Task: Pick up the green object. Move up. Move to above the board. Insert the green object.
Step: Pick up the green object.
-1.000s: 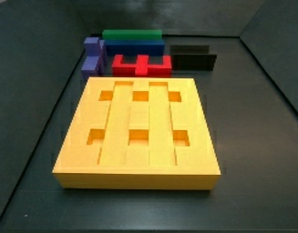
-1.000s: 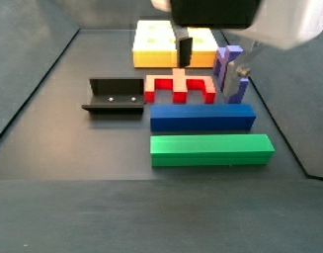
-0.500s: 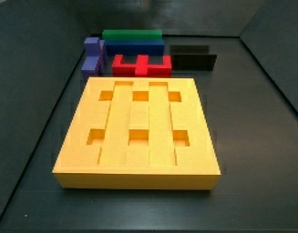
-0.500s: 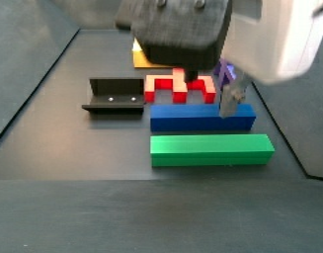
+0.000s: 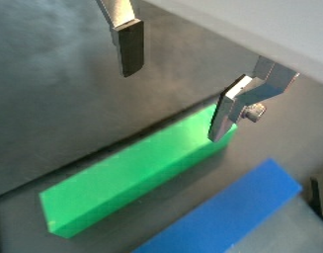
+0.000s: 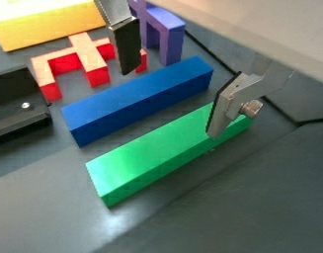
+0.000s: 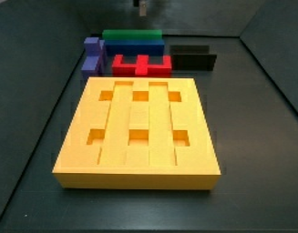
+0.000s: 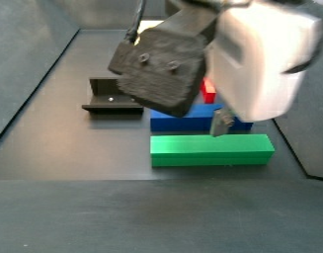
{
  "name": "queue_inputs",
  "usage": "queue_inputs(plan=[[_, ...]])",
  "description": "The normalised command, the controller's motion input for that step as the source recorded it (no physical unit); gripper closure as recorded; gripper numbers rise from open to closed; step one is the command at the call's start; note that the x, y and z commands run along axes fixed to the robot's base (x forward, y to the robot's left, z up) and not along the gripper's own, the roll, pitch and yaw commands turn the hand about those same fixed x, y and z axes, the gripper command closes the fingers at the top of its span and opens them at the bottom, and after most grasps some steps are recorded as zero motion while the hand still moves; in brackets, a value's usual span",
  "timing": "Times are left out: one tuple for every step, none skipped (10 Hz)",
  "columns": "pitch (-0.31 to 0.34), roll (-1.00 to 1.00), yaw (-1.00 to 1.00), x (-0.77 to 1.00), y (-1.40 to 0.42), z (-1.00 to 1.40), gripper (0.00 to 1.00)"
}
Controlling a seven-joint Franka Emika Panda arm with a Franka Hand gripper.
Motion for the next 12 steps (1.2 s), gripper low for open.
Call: queue_inputs(plan=[[0.0, 0.0, -0.36, 0.0, 0.0, -0.55, 0.0], [-0.034, 0.0, -0.28, 0.0, -0.04, -0.65, 0.0], [-0.033, -0.01, -0.26, -0.04, 0.0, -0.65, 0.0], [-0.07, -0.12, -0.27, -0.14, 0.0, -0.61, 0.0], [-0.073, -0.11, -0.24, -0.16, 0.0, -0.46, 0.0], [-0.061, -0.1, -0.27, -0.21, 0.01, -0.41, 0.0], [-0.08, -0.16, -0.28, -0.21, 0.05, -0.36, 0.0], [-0.087, -0.16, -0.26, -0.17, 0.05, -0.35, 0.0], [-0.087, -0.15, -0.2, -0.05, 0.09, -0.33, 0.0], [-0.067, -0.15, -0.22, 0.0, 0.22, -0.22, 0.0], [-0.05, -0.12, -0.14, 0.01, 0.14, -0.21, 0.0], [-0.036, -0.07, -0.08, 0.0, 0.05, -0.24, 0.0]])
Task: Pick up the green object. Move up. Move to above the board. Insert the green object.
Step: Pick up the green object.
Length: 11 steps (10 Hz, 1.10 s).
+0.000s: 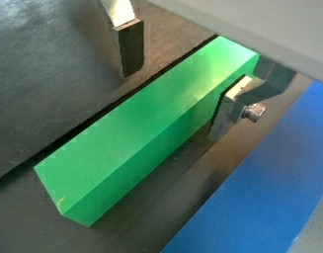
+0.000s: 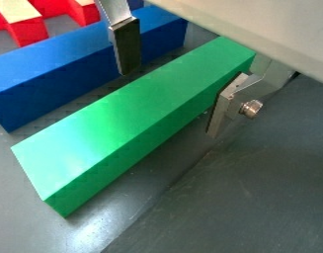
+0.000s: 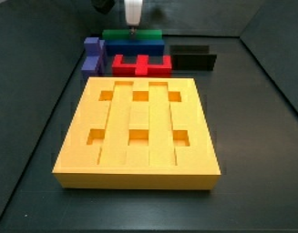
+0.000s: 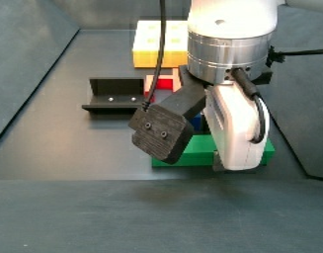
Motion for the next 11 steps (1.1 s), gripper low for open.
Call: queue_inputs(plan=[[-0.029, -0.05, -0.09, 0.0, 0.01, -0.23, 0.0], [-0.029, -0.04, -0.11, 0.0, 0.0, -0.23, 0.0], [-0.011, -0.02, -0.09, 0.0, 0.0, -0.15, 0.0], [0.0, 0.0, -0.02, 0.0, 0.0, -0.04, 0.0], [0.0, 0.0, 0.0, 0.0, 0.0, 0.0, 0.0], [0.0, 0.0, 0.0, 0.0, 0.0, 0.0, 1.0], [0.0, 0.0, 0.0, 0.0, 0.0, 0.0, 1.0], [0.0, 0.0, 0.0, 0.0, 0.0, 0.0, 1.0], [0.0, 0.0, 0.0, 0.0, 0.0, 0.0, 1.0], [0.0, 0.0, 0.0, 0.0, 0.0, 0.0, 1.0], [0.0, 0.0, 0.0, 0.0, 0.0, 0.0, 1.0]])
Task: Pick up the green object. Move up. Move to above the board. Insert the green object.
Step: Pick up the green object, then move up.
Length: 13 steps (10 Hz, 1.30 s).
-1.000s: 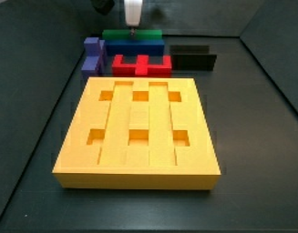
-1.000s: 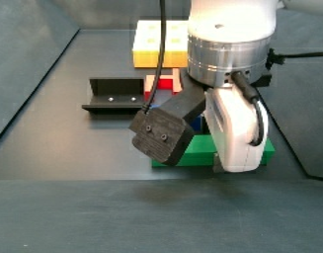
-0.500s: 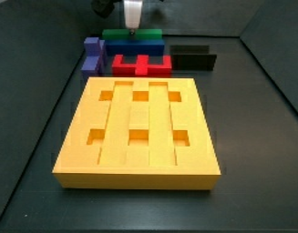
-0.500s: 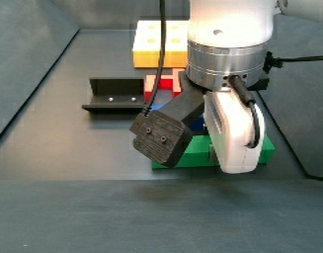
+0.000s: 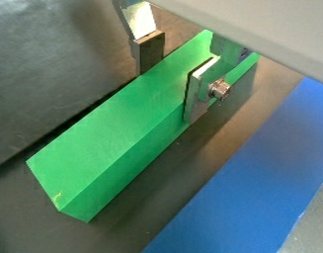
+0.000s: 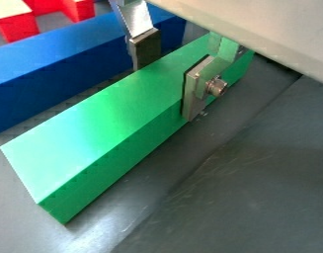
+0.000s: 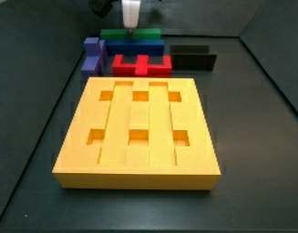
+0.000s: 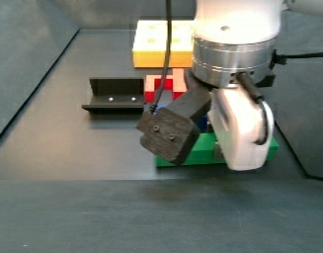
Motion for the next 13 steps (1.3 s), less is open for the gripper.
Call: queue_inputs(plan=[[0.0, 0.0, 0.0, 0.0, 0.0, 0.0, 1.0], [0.0, 0.0, 0.0, 0.0, 0.0, 0.0, 1.0], [0.0, 0.0, 0.0, 0.0, 0.0, 0.0, 1.0], [0.0, 0.0, 0.0, 0.0, 0.0, 0.0, 1.0], [0.0, 0.0, 0.0, 0.0, 0.0, 0.0, 1.0], [0.0, 0.0, 0.0, 0.0, 0.0, 0.0, 1.0], [0.0, 0.0, 0.0, 0.0, 0.0, 0.0, 1.0], [0.0, 0.0, 0.0, 0.0, 0.0, 0.0, 1.0], [0.0, 0.0, 0.0, 0.0, 0.0, 0.0, 1.0], [0.0, 0.0, 0.0, 0.0, 0.0, 0.0, 1.0], [0.0, 0.0, 0.0, 0.0, 0.0, 0.83, 1.0], [-0.009, 0.0, 0.01, 0.01, -0.03, 0.86, 1.0], [0.047, 0.04, 0.01, -0.06, -0.04, 0.56, 1.0]])
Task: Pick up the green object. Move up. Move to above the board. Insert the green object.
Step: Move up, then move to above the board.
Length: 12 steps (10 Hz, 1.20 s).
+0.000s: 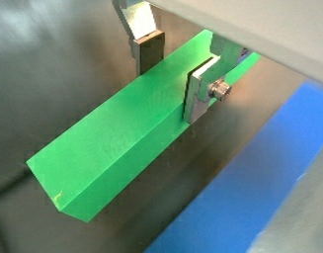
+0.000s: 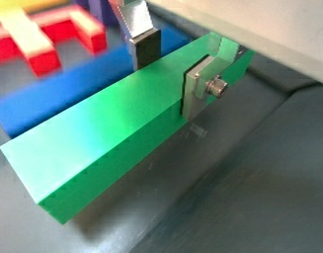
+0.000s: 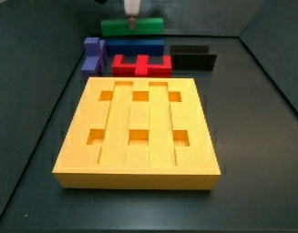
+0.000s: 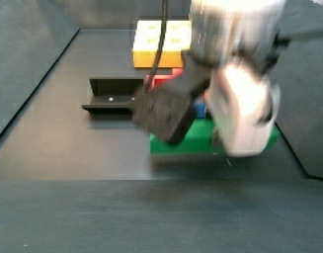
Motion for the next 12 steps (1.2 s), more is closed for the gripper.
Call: queue_inputs(plan=[[0.048, 0.07, 0.01, -0.05, -0.04, 0.36, 1.0], [0.0, 0.0, 0.0, 0.0, 0.0, 1.4, 1.0], [0.02, -0.06, 0.0, -0.02, 0.0, 1.4, 1.0], [0.033, -0.01, -0.01, -0.03, 0.0, 1.4, 1.0], [0.033, 0.03, 0.0, -0.02, 0.0, 1.4, 1.0], [0.058, 0.0, 0.0, 0.01, 0.01, 1.4, 1.0], [0.07, -0.02, 0.0, 0.01, 0.01, 1.4, 1.0], [0.073, 0.01, 0.0, 0.01, 0.0, 0.96, 1.0], [0.069, 0.0, 0.0, 0.03, 0.01, 0.51, 1.0], [0.075, 0.0, 0.0, 0.03, 0.01, 0.32, 1.0], [0.07, 0.0, 0.0, 0.02, 0.0, 0.22, 1.0], [0.013, 0.0, 1.0, 0.16, -1.4, 0.14, 1.0]])
